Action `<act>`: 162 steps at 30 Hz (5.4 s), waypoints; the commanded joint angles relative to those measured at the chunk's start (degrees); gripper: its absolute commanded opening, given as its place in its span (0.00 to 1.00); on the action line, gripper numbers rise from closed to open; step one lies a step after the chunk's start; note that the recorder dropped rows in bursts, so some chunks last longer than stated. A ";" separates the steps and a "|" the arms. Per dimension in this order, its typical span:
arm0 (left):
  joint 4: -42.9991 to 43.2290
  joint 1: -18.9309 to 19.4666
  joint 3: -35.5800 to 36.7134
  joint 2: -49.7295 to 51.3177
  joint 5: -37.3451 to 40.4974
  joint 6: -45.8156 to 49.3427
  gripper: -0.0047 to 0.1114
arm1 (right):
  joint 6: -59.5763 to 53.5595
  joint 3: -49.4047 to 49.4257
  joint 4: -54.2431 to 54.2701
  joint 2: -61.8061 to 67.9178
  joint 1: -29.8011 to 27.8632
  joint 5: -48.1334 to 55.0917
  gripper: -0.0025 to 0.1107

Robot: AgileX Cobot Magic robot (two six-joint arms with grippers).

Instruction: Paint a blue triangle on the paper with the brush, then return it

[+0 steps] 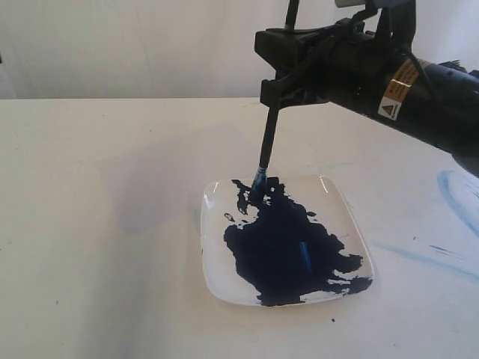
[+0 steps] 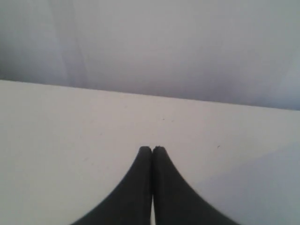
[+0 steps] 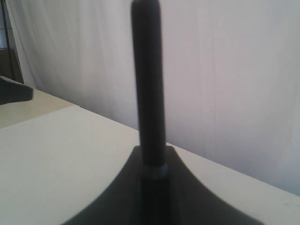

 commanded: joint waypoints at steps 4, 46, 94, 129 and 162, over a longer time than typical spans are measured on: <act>56.91 4.53 -18.81 20.48 -34.83 -53.09 0.04 | -0.50 0.06 0.57 -0.23 -0.34 0.23 0.02; 56.91 11.36 -42.12 57.32 -59.78 -54.90 0.04 | -0.50 0.06 0.57 -0.23 -0.34 1.22 0.02; 56.91 2.85 -32.24 57.52 -36.87 -46.35 0.04 | -5.05 -2.16 6.98 -0.13 -0.34 -1.54 0.02; 56.91 2.85 -32.24 57.52 -36.61 -46.48 0.04 | -6.03 -52.09 18.73 45.81 5.78 3.98 0.02; 56.91 2.85 -32.24 57.52 -36.59 -46.59 0.04 | -27.39 -58.68 41.30 52.02 10.00 13.20 0.02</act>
